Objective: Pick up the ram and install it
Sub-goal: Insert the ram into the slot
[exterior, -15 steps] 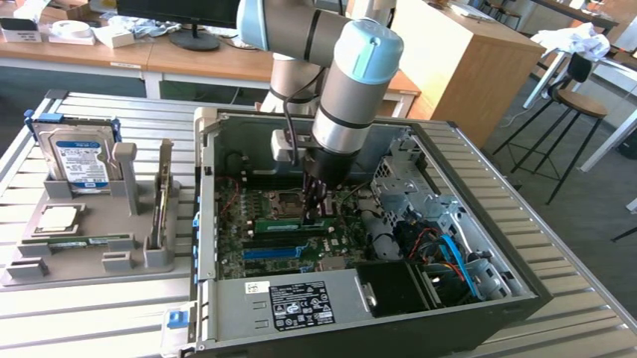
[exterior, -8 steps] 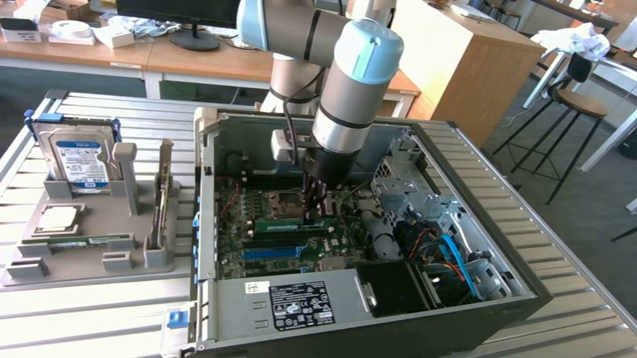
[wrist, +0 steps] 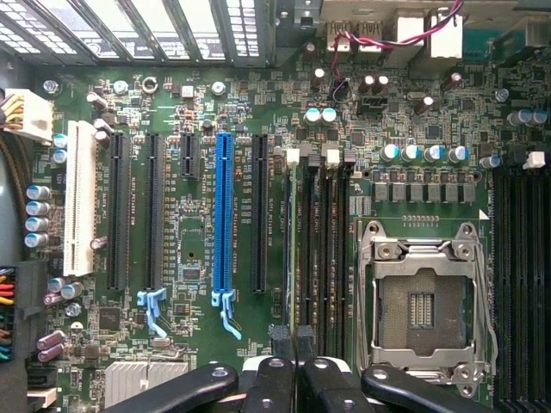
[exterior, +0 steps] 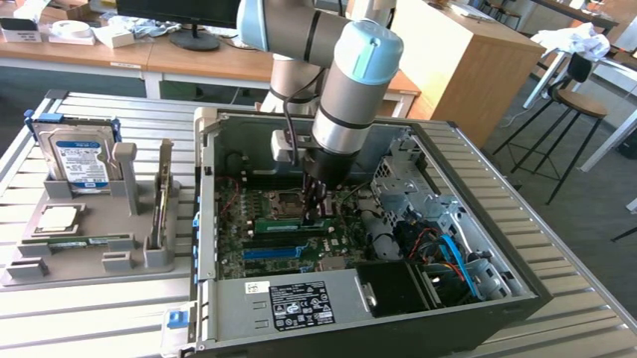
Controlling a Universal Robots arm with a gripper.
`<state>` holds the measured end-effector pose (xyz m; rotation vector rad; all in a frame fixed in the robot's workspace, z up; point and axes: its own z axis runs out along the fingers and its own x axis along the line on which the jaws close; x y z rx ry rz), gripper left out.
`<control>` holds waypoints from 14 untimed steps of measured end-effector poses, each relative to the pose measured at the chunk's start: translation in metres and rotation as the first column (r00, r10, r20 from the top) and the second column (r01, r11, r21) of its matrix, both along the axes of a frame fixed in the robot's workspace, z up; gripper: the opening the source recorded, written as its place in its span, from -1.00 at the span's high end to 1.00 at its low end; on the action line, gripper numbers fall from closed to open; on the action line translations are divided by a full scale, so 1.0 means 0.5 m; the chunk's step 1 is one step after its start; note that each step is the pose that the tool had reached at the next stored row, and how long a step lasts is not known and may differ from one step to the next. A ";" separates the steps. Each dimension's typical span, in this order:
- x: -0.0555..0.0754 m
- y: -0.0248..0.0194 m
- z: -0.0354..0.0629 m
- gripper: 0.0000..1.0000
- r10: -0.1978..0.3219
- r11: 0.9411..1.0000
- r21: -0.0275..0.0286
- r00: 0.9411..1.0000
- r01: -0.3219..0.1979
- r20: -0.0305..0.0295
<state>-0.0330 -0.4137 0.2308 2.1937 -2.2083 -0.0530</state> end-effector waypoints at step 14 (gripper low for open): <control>0.001 0.0028 -0.002 0.77 0.000 1.000 0.000 1.000 0.000 0.000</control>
